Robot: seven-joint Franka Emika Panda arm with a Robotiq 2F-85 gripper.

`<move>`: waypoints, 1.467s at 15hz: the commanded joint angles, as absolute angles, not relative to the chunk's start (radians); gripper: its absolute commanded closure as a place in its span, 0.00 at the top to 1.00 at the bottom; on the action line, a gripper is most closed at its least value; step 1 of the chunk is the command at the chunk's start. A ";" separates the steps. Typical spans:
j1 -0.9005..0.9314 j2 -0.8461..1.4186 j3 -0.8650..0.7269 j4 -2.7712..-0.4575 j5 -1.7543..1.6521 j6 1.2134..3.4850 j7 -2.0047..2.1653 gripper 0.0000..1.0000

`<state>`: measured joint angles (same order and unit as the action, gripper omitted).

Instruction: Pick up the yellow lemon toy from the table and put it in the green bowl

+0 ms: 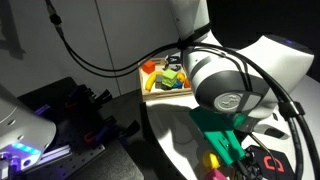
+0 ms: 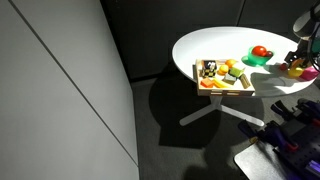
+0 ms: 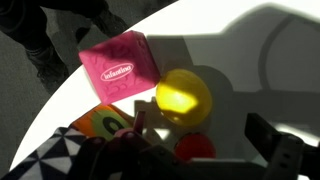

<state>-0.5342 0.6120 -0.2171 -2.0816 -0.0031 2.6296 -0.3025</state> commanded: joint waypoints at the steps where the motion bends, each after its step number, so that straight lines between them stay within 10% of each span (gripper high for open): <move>1: -0.581 0.628 -0.183 -2.048 0.029 2.601 -0.366 1.00; 21: -0.647 0.660 -0.126 -2.041 0.039 2.628 -0.427 1.00; 22: -0.647 0.661 -0.126 -2.041 0.038 2.630 -0.427 0.77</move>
